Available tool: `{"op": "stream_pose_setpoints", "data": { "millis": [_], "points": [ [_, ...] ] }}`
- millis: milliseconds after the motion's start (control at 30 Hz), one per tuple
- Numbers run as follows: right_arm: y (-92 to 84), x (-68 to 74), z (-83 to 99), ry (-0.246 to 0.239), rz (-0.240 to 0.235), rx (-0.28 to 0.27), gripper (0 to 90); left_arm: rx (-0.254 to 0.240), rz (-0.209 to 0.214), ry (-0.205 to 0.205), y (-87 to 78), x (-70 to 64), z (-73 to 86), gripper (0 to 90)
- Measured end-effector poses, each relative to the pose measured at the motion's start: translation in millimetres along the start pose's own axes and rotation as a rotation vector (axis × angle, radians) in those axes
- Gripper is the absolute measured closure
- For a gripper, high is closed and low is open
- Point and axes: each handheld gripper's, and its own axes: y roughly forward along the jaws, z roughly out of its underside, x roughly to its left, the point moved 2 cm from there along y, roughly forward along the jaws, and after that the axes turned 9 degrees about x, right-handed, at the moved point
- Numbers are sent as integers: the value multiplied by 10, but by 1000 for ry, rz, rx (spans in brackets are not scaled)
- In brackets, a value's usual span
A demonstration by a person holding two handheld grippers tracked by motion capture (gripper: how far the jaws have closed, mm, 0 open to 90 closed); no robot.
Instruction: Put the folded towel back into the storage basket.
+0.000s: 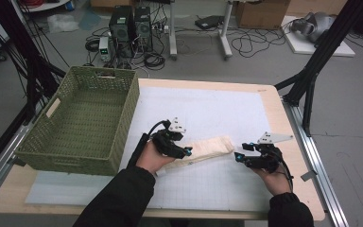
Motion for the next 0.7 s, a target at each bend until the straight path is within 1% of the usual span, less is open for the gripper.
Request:
{"op": "stream_pose_setpoints", "data": {
  "millis": [33, 100, 133, 167, 233, 300, 333, 367, 400, 433, 467, 500, 533, 600, 633, 700],
  "points": [
    [-26, 6, 17, 2, 1, -5, 405, 22, 3, 14, 29, 2, -28, 391],
    [-64, 7, 45, 10, -2, -19, 373, 39, 22, 21, 78, -6, -93, 384],
    [-81, 5, 60, 7, 2, -18, 354, 53, 23, 43, 99, -13, -122, 380],
    [-97, 6, 76, 15, 4, -22, 346, 76, 19, 60, 126, -23, -152, 379],
    [-122, 4, 108, 11, 0, -24, 335, 105, 30, 85, 167, -26, -206, 368],
    [-138, 5, 138, 5, 7, -20, 306, 114, 39, 90, 203, -22, -232, 365],
    [-145, 3, 152, 11, 1, -22, 299, 127, 46, 98, 227, -20, -230, 357],
    [-153, -1, 163, 5, -1, -25, 296, 137, 50, 104, 251, -15, -223, 352],
    [-163, 1, 173, 3, -3, -26, 291, 148, 57, 105, 273, 0, -215, 349],
    [-170, -1, 182, 3, -2, -25, 288, 152, 64, 92, 295, 5, -208, 345],
    [-174, 0, 191, 5, -7, -23, 287, 166, 61, 94, 313, 20, -203, 343],
    [-173, 0, 198, 4, -7, -22, 286, 180, 65, 78, 343, 26, -199, 342],
    [-174, -1, 208, 1, -5, -17, 283, 178, 70, 70, 361, 23, -198, 337],
    [-168, -2, 214, 3, -8, -13, 280, 193, 80, 80, 405, 4, -194, 337],
    [-163, -5, 214, 1, -9, -14, 280, 203, 90, 81, 430, -5, -190, 337],
    [-160, 4, 207, -2, -9, -14, 281, 218, 98, 78, 479, -11, -179, 334]
  ]
}}
